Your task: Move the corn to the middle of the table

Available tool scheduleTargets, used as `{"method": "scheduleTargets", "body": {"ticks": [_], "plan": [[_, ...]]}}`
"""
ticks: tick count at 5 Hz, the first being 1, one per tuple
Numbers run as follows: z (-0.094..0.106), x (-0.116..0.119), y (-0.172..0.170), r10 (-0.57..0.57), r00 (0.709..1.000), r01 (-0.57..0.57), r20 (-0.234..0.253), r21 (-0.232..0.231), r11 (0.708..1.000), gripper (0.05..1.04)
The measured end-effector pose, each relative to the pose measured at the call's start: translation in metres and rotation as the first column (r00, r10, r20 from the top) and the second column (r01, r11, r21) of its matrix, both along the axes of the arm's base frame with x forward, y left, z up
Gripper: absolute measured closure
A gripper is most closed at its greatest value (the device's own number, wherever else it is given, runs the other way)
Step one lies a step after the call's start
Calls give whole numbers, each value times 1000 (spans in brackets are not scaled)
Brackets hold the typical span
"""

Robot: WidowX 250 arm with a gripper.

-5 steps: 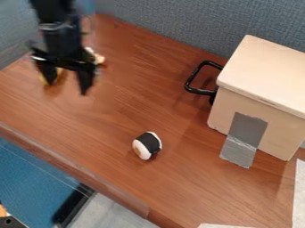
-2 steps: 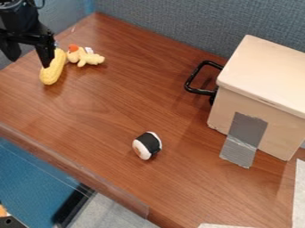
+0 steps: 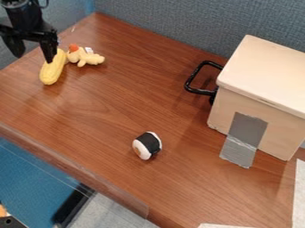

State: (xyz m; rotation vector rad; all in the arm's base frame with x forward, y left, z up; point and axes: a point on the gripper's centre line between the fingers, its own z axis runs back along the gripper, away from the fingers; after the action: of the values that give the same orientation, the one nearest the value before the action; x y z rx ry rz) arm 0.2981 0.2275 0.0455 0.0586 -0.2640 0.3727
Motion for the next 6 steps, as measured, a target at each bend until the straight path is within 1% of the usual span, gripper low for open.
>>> {"method": "scheduleTargets", "body": {"ticks": [1, 2, 3, 4, 5, 6], "plan": [[-15, 7, 3, -4, 1000, 3, -25, -9, 1000, 83], [-19, 10, 0, -15, 999, 15, -43, -4, 1000, 83], [-26, 15, -5, -29, 998, 29, -54, -12, 1000, 135], [-27, 16, -5, -26, 998, 25, -49, -9, 1000, 406], [-28, 17, -6, -28, 999, 28, -46, -6, 1000, 508], [-29, 20, -13, -58, 997, 57, -55, -13, 998, 508]]}}
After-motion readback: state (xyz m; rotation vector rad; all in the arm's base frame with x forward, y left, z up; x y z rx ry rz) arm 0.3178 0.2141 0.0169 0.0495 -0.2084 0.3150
